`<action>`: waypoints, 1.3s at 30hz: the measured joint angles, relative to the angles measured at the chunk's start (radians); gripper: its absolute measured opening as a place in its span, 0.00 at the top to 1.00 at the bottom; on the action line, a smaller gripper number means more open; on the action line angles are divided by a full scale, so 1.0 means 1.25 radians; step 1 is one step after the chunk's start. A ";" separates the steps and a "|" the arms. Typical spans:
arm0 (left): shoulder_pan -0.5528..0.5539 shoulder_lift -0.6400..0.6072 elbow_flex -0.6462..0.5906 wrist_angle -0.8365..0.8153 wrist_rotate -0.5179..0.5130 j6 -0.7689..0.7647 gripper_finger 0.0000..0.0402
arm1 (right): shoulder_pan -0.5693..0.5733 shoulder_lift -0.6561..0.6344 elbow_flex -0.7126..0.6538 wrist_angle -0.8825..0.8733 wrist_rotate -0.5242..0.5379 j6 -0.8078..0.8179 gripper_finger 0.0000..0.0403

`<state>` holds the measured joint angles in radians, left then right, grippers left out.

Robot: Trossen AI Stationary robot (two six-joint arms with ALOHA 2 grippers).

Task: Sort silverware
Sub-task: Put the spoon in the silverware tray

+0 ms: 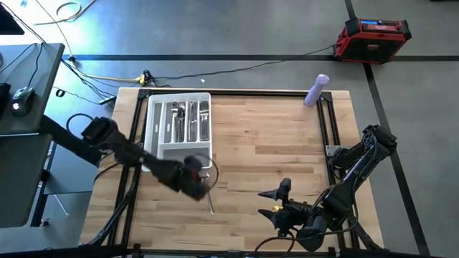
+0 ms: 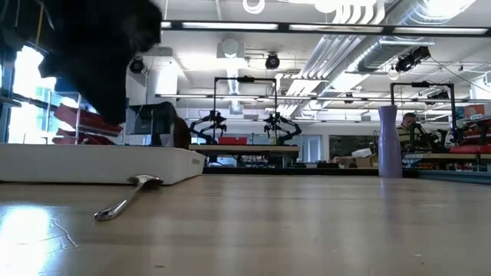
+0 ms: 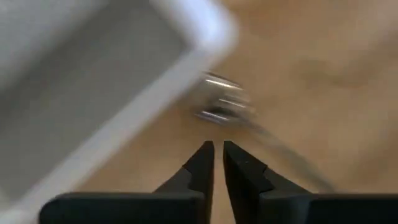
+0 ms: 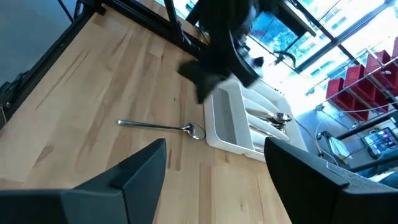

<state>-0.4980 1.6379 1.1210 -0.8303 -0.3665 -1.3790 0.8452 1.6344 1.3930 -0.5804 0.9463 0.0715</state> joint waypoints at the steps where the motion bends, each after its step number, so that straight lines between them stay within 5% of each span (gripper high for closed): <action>1: -0.020 0.000 0.000 0.040 -0.001 -0.011 0.90 | 0.000 0.000 0.000 0.000 0.000 0.000 0.37; 13: -0.071 0.146 0.008 0.210 -0.028 -0.083 0.54 | 0.009 0.000 0.000 -0.019 0.003 -0.007 0.37; 25: -0.007 0.240 0.043 0.120 -0.018 -0.111 0.51 | 0.011 -0.001 0.000 -0.025 0.011 -0.006 0.37; 31: 0.020 0.239 0.021 0.115 -0.037 -0.104 0.60 | 0.012 -0.002 0.000 -0.027 0.010 0.000 0.37; 39: 0.010 0.240 0.008 0.114 -0.056 -0.090 0.94 | 0.012 -0.002 0.000 -0.030 0.009 0.000 0.37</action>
<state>-0.4855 1.9373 1.1312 -0.6883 -0.4366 -1.4915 0.8597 1.6321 1.3930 -0.6178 0.9577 0.0711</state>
